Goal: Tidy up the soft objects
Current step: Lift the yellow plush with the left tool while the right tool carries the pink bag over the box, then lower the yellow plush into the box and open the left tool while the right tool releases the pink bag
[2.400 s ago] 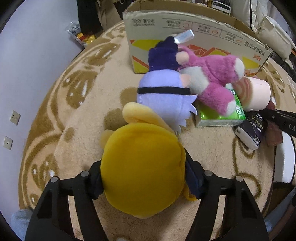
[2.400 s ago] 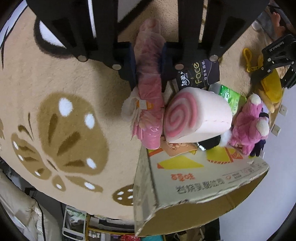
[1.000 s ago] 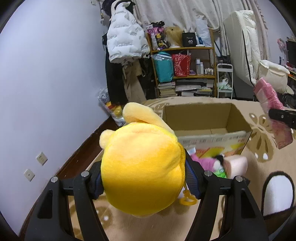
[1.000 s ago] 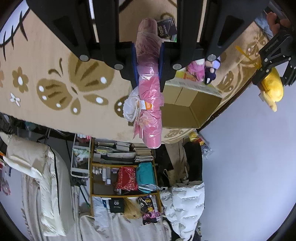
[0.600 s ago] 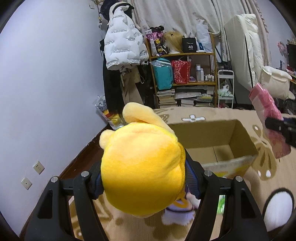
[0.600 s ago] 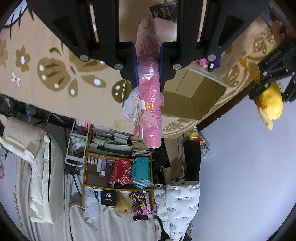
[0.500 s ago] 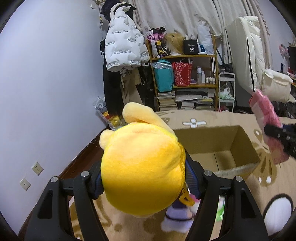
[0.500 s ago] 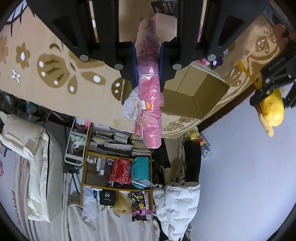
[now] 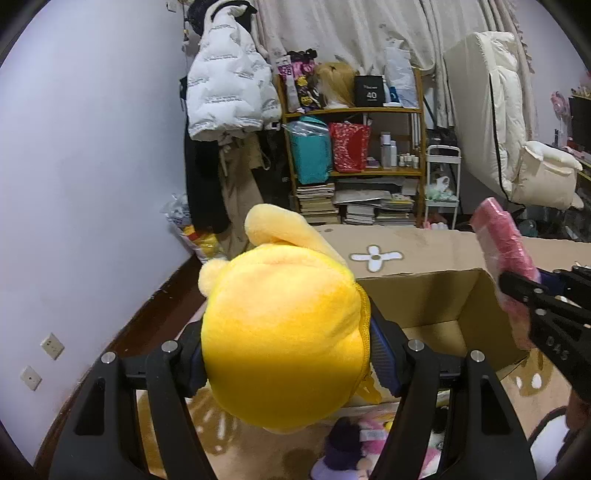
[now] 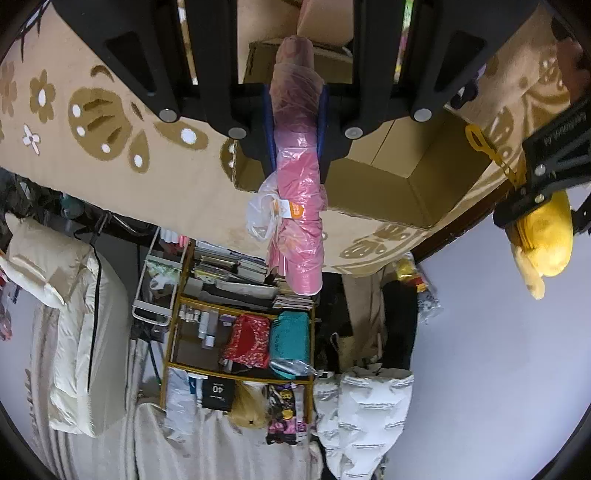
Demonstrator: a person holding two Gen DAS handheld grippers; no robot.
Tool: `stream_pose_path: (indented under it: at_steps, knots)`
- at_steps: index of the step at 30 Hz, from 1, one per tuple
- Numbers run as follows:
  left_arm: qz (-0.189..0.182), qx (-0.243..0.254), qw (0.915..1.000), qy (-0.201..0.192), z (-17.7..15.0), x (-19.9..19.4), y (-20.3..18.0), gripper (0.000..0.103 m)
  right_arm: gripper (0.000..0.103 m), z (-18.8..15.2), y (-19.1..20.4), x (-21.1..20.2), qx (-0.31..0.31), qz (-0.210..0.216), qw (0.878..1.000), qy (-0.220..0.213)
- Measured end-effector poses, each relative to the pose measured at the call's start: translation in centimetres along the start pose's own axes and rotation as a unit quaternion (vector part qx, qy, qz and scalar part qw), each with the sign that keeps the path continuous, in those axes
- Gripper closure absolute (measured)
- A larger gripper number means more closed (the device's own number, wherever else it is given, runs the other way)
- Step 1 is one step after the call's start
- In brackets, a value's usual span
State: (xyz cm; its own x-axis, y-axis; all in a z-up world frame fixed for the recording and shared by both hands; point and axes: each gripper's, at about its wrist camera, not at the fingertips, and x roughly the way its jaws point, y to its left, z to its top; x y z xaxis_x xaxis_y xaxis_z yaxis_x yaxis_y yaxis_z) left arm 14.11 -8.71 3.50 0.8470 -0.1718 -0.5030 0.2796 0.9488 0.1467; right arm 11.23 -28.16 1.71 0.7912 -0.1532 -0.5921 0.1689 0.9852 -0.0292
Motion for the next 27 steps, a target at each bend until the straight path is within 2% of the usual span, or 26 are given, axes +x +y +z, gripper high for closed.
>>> stream_pose_path:
  at_steps: [10, 17, 22, 24, 27]
  knots:
    - [-0.034, 0.012, 0.9991, 0.021, -0.8, 3.0, -1.9, 0.033, 0.083, -1.5, -0.8, 3.2, 0.021, 0.023, 0.999, 0.026]
    - [-0.063, 0.012, 0.9966, 0.051, -1.5, 4.8, -2.3, 0.031, 0.083, -1.9, -1.5, 4.4, 0.057, 0.074, 0.995, 0.048]
    - [-0.064, 0.017, 0.9959, 0.062, -2.0, 5.3, -2.6, 0.028, 0.081, -2.4, -1.6, 4.8, 0.066, 0.083, 0.992, 0.064]
    - [-0.065, 0.016, 0.9958, 0.063, -2.1, 5.3, -2.6, 0.025, 0.078, -2.4, -1.7, 4.7, 0.065, 0.083, 0.992, 0.065]
    - [-0.063, 0.014, 0.9957, 0.066, -2.1, 5.3, -2.5, 0.016, 0.066, -2.3, -1.8, 4.1, 0.066, 0.08, 0.993, 0.056]
